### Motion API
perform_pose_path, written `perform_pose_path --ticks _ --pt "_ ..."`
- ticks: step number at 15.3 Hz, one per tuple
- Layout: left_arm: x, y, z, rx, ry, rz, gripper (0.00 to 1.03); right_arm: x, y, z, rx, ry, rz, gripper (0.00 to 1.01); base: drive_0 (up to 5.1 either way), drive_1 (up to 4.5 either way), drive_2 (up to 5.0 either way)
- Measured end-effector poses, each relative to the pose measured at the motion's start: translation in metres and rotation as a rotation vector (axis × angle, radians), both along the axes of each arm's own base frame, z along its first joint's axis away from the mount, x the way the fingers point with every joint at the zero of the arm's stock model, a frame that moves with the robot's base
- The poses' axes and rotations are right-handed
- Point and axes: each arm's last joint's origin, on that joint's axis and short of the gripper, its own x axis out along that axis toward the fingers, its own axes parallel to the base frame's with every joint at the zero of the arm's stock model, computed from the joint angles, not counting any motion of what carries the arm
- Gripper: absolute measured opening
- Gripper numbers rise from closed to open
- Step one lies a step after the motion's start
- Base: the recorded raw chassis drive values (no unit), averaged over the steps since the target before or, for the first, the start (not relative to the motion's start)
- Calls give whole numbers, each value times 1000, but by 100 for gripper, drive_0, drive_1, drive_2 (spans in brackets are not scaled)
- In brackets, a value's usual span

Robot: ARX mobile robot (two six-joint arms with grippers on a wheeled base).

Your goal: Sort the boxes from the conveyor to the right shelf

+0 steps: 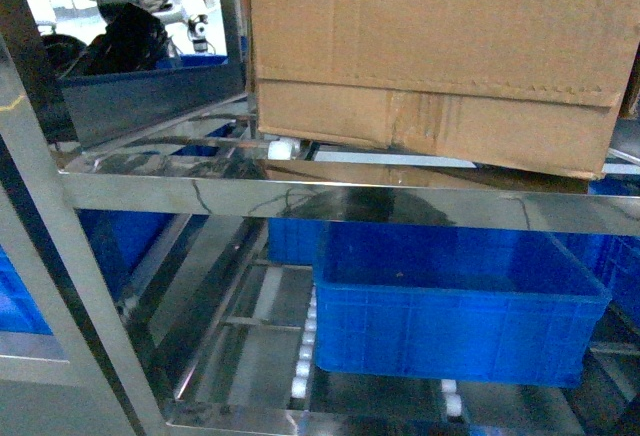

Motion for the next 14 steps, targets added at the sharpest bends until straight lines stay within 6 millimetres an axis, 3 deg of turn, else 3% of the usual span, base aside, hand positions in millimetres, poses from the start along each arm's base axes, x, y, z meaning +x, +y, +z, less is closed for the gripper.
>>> perform_pose_path --ticks 14 --pt "0 0 0 0 0 0 98 0 0 0 0 0 0 98 0 0 0"
